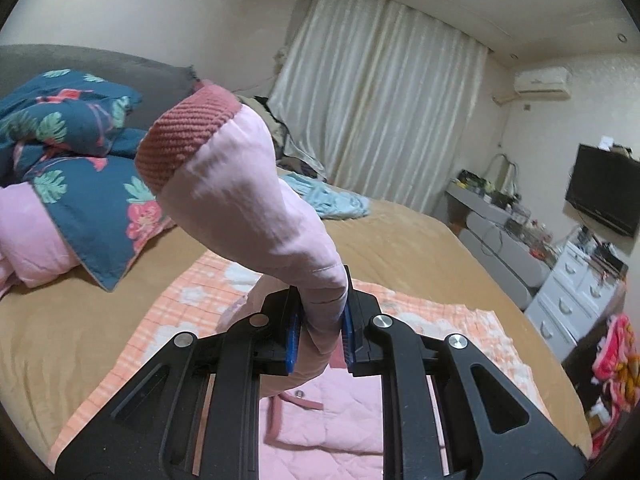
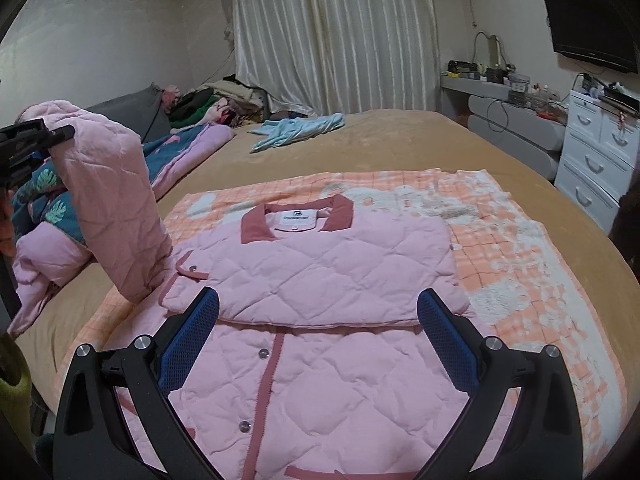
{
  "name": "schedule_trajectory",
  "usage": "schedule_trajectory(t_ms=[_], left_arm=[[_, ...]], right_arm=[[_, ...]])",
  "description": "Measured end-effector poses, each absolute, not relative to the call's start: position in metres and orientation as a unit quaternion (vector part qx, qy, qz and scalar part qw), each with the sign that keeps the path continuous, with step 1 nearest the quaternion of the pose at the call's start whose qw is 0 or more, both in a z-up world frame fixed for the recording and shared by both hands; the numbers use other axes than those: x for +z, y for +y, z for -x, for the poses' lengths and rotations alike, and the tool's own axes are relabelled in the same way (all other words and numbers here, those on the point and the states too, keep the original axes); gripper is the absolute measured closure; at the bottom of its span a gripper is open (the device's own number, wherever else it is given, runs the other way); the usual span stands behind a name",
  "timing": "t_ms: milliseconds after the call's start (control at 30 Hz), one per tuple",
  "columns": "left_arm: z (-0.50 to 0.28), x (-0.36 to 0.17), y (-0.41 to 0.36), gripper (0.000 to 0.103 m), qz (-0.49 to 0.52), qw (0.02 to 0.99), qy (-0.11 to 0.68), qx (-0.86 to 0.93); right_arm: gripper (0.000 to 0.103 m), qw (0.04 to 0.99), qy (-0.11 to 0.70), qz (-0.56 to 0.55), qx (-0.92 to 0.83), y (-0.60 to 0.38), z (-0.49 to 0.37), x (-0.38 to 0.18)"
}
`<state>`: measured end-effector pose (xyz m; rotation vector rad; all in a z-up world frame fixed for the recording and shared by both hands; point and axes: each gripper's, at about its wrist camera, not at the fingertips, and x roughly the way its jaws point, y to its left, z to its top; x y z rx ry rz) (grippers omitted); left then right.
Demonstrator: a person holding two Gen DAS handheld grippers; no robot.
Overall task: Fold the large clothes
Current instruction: 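Lift the sleeve with the left tool and carry it across the jacket body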
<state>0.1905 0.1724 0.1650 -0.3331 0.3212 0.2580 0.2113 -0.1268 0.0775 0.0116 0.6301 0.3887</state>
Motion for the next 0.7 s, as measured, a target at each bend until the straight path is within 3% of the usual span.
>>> schedule_trajectory(t_ms=[700], left_arm=[[-0.246, 0.109, 0.076, 0.093, 0.068, 0.968, 0.240, 0.035]], right_arm=[[0.004, 0.934, 0.331, -0.049, 0.129, -0.182, -0.228, 0.055]])
